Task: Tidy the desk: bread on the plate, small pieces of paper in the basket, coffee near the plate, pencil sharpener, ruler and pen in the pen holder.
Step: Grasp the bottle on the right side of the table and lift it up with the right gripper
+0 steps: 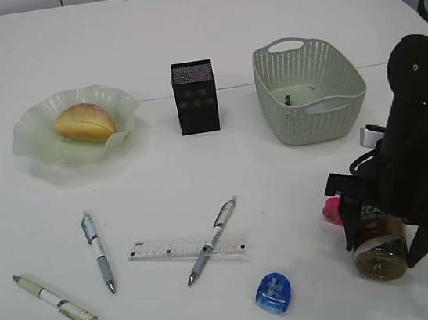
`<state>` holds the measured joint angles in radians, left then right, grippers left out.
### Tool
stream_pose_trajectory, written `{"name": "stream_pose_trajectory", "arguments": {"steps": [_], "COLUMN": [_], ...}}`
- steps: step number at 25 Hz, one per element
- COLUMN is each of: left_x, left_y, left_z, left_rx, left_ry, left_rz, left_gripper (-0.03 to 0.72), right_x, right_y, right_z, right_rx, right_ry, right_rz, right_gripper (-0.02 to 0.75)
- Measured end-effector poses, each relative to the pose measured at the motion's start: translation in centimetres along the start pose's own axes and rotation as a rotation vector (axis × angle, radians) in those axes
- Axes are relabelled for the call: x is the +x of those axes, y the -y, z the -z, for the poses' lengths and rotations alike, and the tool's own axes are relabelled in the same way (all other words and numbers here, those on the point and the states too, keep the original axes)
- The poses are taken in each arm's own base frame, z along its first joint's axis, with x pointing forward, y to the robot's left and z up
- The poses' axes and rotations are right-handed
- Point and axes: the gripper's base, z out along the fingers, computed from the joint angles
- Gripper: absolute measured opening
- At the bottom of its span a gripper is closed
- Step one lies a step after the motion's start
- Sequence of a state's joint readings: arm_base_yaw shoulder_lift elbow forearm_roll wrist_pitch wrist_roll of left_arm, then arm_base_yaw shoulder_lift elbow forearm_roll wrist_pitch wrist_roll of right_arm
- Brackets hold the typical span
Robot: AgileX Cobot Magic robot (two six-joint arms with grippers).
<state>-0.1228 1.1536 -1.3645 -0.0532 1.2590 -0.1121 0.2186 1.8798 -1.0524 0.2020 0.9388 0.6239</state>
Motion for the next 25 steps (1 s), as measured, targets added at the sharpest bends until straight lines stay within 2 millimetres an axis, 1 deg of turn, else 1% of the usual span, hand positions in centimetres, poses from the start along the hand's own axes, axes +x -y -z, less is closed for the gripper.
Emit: {"name": "stream_pose_trajectory", "arguments": {"steps": [13, 22, 25], "left_x": [0.00, 0.00, 0.00], "left_y": [0.00, 0.00, 0.00], "left_z": [0.00, 0.00, 0.00], "left_rx": [0.000, 0.000, 0.000], "left_ry": [0.000, 0.000, 0.000], "left_rz": [0.000, 0.000, 0.000], "left_gripper": [0.486, 0.486, 0.486], "right_x": [-0.56, -0.64, -0.69], "right_y": [0.60, 0.69, 0.77], "right_z": [-0.13, -0.14, -0.13], "right_rx": [0.074, 0.085, 0.095], "right_ry": [0.047, 0.054, 0.059], "right_rz": [0.066, 0.079, 0.087], "right_gripper": [0.591, 0.521, 0.480]}}
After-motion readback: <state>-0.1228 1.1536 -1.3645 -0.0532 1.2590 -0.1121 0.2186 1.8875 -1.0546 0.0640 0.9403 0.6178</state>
